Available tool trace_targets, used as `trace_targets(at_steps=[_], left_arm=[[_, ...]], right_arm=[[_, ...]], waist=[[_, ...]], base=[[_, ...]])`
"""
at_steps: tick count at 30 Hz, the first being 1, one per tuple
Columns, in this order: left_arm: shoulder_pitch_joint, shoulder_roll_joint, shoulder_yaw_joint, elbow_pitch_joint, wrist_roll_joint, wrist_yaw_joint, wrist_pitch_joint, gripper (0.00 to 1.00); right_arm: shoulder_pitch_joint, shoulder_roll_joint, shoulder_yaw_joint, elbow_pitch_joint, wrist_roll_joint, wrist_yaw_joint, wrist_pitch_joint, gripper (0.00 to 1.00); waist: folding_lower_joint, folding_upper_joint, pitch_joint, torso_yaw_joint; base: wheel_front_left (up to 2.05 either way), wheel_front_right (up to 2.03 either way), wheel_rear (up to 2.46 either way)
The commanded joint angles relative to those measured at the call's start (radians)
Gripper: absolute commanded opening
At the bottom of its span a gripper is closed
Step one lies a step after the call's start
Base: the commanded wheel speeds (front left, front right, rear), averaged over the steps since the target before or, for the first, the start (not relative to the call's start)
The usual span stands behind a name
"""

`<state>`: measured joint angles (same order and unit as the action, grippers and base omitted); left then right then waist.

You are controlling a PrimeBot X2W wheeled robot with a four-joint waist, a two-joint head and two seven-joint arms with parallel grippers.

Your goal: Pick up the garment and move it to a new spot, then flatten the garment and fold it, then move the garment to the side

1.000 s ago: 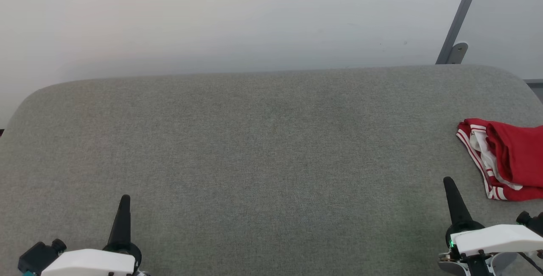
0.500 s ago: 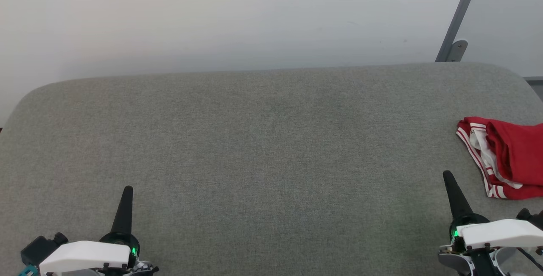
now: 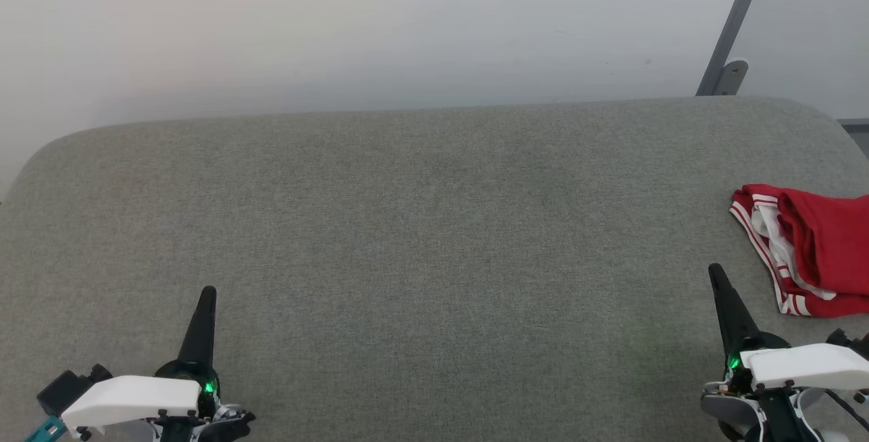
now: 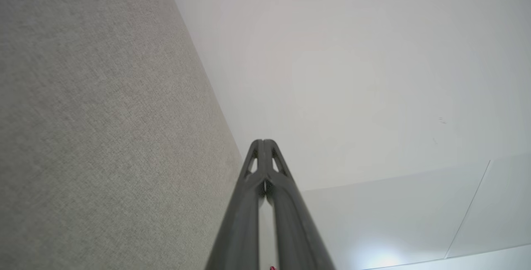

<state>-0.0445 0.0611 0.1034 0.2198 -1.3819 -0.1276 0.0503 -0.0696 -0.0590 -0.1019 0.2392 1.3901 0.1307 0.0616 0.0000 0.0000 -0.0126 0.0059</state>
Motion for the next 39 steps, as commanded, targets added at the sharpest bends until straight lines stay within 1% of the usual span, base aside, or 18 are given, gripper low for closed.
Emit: trace_targets(at_steps=[1,31,39], left_arm=[[-0.023,0.0,0.006,-0.001,-0.02,-0.004,0.006,0.0],[-0.072,-0.01,0.011,0.026,-0.233,-0.005,0.066,0.0],[-0.071,-0.01,0.011,0.026,-0.233,-0.005,0.065,0.0]], right_arm=[[-0.014,0.003,-0.003,-0.001,0.017,0.0,0.007,0.0],[-0.045,0.01,-0.014,0.007,0.225,0.0,0.057,0.0],[-0.042,0.01,-0.013,0.007,0.224,0.0,0.055,0.0]], waist=[[0.0,0.0,0.0,0.0],[0.0,0.0,0.015,-0.006],[0.0,0.0,0.016,-0.006]], base=[[0.0,0.0,0.0],[0.0,0.0,0.0],[0.0,0.0,0.0]])
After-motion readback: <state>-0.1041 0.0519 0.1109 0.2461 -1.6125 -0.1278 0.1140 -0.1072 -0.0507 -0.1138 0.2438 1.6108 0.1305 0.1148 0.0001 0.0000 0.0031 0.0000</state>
